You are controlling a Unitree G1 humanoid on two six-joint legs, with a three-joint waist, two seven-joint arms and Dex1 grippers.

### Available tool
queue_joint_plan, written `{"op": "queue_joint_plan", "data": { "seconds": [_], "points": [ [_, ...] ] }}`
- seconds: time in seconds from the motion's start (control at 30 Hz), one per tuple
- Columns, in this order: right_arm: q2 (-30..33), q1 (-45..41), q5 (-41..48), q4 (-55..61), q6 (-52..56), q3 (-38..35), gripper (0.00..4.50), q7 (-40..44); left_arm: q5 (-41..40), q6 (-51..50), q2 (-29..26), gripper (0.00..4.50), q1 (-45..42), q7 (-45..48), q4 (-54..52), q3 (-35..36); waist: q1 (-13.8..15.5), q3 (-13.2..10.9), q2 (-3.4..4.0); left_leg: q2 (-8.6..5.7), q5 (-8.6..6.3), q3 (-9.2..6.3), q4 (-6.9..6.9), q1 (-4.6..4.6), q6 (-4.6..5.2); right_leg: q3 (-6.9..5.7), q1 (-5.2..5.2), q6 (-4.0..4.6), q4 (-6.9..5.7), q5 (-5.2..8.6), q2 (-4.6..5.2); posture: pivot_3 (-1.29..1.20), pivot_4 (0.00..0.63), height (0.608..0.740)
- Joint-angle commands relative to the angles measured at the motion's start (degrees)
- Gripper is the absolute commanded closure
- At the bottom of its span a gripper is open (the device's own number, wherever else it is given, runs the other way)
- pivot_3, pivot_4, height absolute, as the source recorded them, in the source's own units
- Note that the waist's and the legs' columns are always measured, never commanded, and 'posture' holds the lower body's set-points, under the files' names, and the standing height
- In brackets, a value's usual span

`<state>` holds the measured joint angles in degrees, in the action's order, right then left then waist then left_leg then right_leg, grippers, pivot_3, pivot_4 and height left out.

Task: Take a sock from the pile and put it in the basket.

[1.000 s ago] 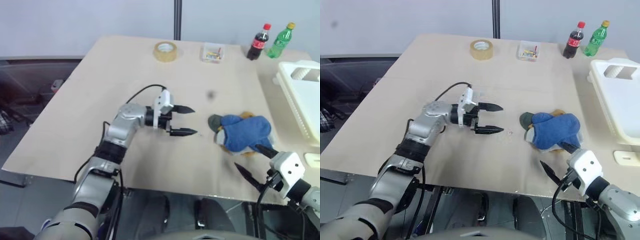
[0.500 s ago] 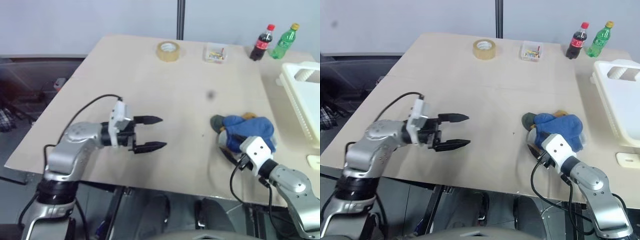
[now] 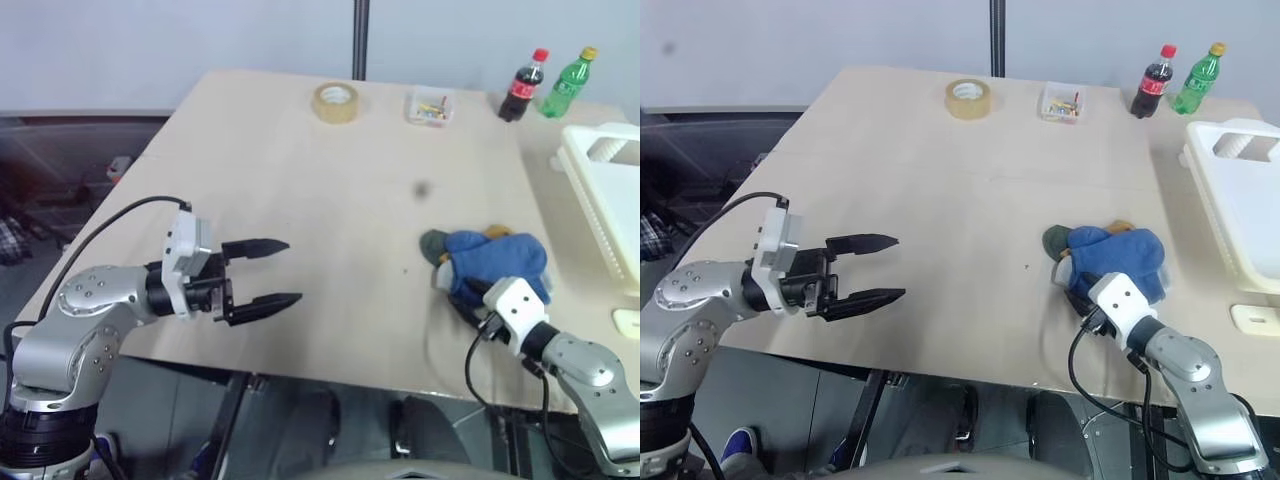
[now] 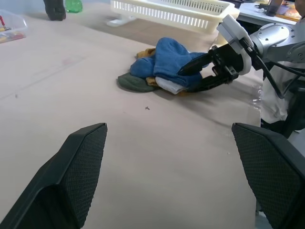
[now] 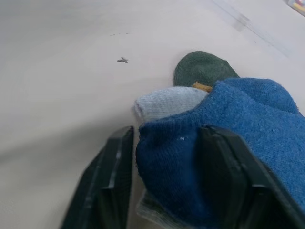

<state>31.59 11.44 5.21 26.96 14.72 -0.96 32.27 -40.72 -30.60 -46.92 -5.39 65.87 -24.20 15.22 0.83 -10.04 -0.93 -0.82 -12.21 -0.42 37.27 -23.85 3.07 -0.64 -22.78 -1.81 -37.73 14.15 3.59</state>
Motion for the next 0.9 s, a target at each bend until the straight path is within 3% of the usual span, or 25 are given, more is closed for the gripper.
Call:
{"op": "queue_joint_plan", "data": {
  "seconds": [0.03,0.1,0.13,0.9],
  "points": [
    [0.9,0.0,1.0,1.9,-0.8,-2.2,3.51,0.6,-1.2,0.5,-0.8,0.0,0.5,-0.7,-2.1,1.7,0.0,0.0,0.0,0.0,0.0,0.0,0.0,0.0,0.0,0.0,0.0,0.0,0.0,0.0,0.0,0.0,0.15,0.74],
    [1.0,0.1,1.2,2.2,-0.6,-2.4,4.43,0.6,-1.4,0.5,-0.9,0.0,0.4,-0.8,-2.2,1.7,0.0,0.0,0.0,0.0,0.0,0.0,0.0,0.0,0.0,0.0,0.0,0.0,0.0,0.0,0.0,0.0,0.15,0.74],
    [1.0,0.1,1.4,2.4,-0.4,-2.5,4.47,0.7,-1.5,0.5,-0.9,0.0,0.4,-0.8,-2.2,1.8,0.0,0.0,0.0,0.0,0.0,0.0,0.0,0.0,0.0,0.0,0.0,0.0,0.0,0.0,0.0,0.0,0.15,0.74],
    [1.1,-0.5,7.7,3.7,3.6,-3.7,4.47,3.4,-1.6,0.8,-0.9,0.0,0.8,-1.7,-2.5,0.6,0.0,0.0,0.01,0.0,-0.01,0.0,-0.1,0.0,-0.01,0.01,-0.04,0.0,0.08,0.0,0.05,0.0,0.15,0.74]
  ]
}}
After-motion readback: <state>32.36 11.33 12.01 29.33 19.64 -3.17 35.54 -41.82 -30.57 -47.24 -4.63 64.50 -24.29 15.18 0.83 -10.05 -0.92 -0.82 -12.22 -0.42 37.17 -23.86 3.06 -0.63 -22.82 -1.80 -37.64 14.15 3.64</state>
